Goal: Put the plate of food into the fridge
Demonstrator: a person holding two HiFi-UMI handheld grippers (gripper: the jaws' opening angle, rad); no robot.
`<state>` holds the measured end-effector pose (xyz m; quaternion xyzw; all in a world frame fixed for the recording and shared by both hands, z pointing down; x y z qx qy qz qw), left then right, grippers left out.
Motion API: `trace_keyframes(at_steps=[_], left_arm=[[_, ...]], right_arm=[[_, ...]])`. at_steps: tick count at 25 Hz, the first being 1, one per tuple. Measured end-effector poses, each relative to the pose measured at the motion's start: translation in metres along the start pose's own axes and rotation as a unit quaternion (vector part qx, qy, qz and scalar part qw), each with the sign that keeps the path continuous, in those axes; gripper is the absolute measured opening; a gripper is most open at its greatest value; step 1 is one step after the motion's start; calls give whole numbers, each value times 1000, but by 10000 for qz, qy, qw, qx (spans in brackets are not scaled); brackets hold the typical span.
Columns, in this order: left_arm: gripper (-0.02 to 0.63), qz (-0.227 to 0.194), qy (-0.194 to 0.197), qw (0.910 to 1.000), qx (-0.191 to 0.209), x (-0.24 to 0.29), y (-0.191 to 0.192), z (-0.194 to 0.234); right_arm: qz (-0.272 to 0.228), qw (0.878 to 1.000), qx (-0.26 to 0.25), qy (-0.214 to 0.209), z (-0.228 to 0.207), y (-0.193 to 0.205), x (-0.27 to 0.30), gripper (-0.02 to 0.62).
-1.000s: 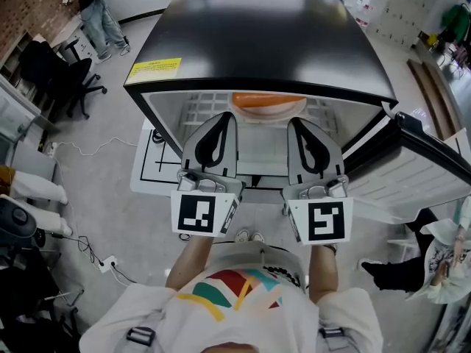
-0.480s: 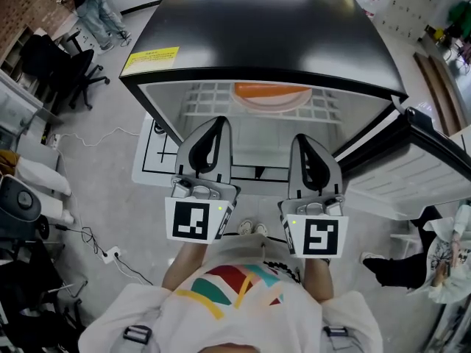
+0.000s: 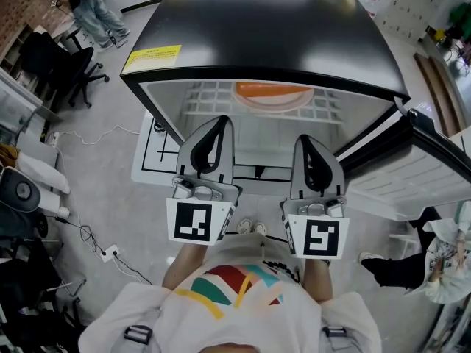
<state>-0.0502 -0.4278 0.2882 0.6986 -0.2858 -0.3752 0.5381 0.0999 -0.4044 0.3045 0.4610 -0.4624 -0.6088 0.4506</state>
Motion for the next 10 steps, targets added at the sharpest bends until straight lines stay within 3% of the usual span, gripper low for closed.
trace_keyframes(at_steps=[10], left_arm=[[6, 4, 6, 10000, -6, -2, 1, 2]], right_arm=[[-17, 10000, -45, -22, 5, -3, -1, 0]])
Point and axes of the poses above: the fingertips, and each gripper's own axes: x forward along the fingers, z to its left, y out of its underside, the point moved 4 cm from there along -x, backward along the fingers, and after that the axes turned 8 degrees about y, right-handed, at the moved point
